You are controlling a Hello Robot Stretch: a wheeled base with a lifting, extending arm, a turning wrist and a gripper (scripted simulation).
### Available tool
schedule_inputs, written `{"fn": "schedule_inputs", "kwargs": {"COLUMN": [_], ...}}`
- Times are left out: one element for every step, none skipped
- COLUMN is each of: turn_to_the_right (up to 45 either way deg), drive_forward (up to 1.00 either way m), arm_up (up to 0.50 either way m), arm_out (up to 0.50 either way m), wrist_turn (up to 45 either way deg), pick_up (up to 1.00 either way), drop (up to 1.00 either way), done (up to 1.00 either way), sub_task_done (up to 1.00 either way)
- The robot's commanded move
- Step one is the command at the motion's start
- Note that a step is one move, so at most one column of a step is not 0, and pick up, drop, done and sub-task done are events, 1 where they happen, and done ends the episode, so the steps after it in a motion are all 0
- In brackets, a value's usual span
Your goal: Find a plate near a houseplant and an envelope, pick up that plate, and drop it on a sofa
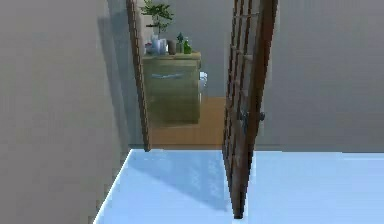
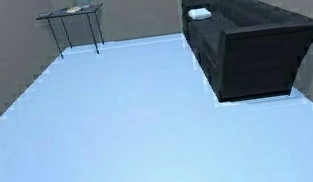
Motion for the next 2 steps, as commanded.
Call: {"fn": "schedule_inputs", "kwargs": {"turn_to_the_right": [0.0, 0.0], "drive_forward": [1.00, 1.00], "arm_up": [0.00, 0.00], "arm_out": [0.00, 0.00], "wrist_turn": [0.0, 0.0], "pick_up": [0.00, 0.00], "drop": [0.00, 0.00], "done": [0.00, 0.00], "sub_task_done": [0.00, 0.00]}}
